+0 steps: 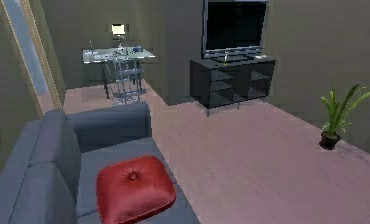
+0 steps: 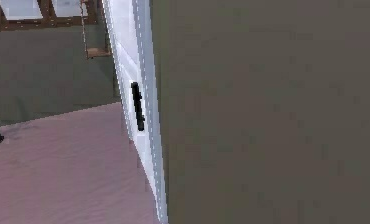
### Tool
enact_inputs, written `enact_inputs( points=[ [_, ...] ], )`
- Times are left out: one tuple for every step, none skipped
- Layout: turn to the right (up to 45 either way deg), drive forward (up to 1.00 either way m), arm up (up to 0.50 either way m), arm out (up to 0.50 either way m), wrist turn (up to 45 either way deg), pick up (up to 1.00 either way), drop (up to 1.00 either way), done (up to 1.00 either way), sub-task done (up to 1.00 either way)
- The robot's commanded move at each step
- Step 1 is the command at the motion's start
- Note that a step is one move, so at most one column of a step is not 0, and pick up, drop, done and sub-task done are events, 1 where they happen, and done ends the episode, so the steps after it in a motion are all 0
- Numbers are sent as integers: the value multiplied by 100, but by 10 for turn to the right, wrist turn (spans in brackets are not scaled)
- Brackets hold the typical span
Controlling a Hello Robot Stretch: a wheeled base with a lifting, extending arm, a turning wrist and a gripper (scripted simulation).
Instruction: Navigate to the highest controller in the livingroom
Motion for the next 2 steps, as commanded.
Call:
enact_inputs(
  points=[
    [-450,0,0,0,0,0,0,0,0],
    [-90,0,0,0,0,0,0,0,0]
  ],
)
